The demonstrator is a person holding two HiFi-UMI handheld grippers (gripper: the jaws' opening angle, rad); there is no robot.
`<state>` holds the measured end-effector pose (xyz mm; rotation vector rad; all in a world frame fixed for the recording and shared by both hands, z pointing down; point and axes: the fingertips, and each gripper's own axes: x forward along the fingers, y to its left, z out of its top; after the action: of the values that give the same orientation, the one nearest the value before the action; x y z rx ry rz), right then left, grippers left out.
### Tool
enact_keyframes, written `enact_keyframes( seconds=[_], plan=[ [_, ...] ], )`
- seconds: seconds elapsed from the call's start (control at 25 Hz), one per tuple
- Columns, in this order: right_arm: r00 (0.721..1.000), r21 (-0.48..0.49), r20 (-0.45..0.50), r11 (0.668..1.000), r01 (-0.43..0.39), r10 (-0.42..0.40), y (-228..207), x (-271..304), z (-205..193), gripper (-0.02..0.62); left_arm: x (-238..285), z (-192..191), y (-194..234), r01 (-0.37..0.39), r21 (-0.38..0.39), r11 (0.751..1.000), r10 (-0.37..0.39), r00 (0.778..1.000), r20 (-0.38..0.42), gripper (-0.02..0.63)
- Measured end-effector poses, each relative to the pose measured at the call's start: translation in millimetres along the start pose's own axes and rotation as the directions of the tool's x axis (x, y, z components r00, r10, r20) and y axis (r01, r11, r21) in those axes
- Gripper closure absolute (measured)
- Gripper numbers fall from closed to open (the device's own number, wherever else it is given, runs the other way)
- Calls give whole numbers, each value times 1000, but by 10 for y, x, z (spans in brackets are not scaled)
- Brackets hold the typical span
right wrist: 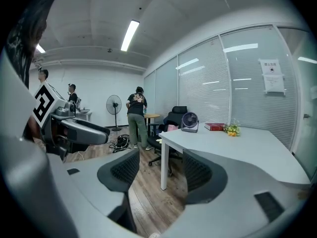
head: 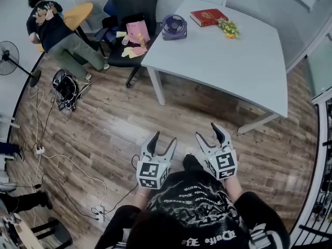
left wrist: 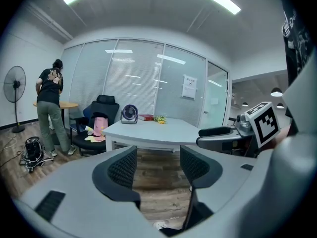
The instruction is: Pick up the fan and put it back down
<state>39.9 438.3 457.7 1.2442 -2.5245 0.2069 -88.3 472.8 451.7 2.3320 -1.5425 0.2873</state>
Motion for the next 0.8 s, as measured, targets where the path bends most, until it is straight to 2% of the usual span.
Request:
enact_keyframes(
  seconds=[0.36, 0.8],
  plan=[
    [999, -17, -3, 999, -37, 37, -641, 511, 165, 318, 669, 245, 145, -65, -22, 998, 65, 998, -10, 322],
    [992, -37, -21, 992, -121, 121, -1281, 913, 167, 325, 1494, 430, -17, -104, -25, 994, 104, 995, -8, 322]
  ],
)
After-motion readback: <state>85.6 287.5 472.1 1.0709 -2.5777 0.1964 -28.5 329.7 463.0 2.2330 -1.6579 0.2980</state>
